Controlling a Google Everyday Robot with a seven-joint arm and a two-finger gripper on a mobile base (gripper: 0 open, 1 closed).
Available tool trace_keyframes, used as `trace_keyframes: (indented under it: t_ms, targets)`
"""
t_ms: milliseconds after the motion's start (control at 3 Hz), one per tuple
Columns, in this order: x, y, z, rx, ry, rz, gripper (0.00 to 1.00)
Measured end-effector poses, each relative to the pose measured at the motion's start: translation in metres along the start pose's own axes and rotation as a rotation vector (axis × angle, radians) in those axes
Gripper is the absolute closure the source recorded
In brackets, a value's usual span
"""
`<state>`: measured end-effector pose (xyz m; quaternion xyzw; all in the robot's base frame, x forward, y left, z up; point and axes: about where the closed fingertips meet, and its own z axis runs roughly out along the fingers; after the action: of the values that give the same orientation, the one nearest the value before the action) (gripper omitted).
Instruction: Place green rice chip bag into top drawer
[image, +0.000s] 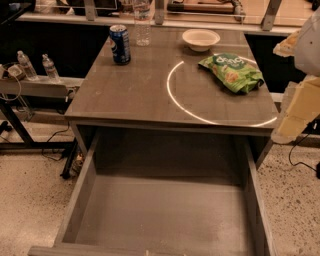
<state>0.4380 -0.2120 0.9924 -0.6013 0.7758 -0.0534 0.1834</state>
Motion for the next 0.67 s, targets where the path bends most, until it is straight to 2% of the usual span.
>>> trace_keyframes:
  t_ms: [333, 667]
  targets:
    - [0.001, -0.005, 0.002, 0.004, -0.003, 0.000, 0.00]
    - [0.006, -0.048, 0.024, 0.037, -0.035, 0.002, 0.00]
